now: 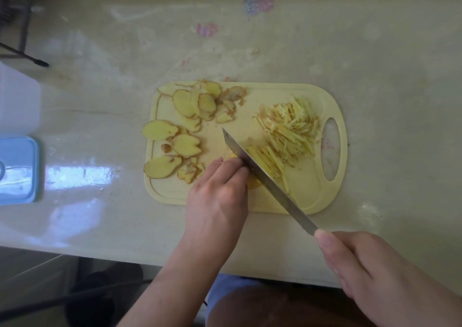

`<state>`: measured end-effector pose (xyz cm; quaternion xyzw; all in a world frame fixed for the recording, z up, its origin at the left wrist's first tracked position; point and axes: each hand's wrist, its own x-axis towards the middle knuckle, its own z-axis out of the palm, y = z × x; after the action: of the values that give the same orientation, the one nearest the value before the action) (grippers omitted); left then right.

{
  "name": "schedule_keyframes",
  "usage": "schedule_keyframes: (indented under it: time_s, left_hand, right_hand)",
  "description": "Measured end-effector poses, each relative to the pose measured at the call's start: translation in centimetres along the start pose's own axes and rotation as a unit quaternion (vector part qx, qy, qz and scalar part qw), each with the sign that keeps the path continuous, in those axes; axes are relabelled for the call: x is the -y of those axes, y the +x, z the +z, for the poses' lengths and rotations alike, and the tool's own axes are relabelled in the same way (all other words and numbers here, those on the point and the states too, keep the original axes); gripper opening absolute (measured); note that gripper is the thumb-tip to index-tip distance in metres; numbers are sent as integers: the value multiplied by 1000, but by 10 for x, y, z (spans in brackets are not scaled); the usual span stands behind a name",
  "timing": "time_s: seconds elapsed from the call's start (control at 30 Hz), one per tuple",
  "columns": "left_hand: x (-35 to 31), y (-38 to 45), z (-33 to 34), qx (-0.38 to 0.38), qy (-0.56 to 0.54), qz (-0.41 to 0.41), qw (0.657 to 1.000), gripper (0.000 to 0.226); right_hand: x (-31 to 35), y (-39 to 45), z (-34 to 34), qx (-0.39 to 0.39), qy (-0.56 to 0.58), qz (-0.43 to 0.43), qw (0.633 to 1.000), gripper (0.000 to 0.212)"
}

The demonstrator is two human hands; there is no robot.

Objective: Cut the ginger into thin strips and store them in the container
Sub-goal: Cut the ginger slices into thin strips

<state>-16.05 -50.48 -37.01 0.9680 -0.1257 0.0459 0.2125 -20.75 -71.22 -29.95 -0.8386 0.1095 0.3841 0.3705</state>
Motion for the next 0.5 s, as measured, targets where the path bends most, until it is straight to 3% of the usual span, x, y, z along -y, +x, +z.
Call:
schedule_keyframes:
  time_s: [0.13,0.37,0.5]
  left_hand:
    - [0,0,-1,-6,1,7,1000,18]
    - [-3,2,-4,-19,-14,-15,1000,11]
    - [-4,3,-5,-16,-7,-15,1000,10]
  right_hand:
    - [5,17,2,-16,4,-38,999,75]
    - [3,-3,-6,-2,-1,-22,1000,86]
    - [3,-7,-3,-11,-26,-7,1000,83]
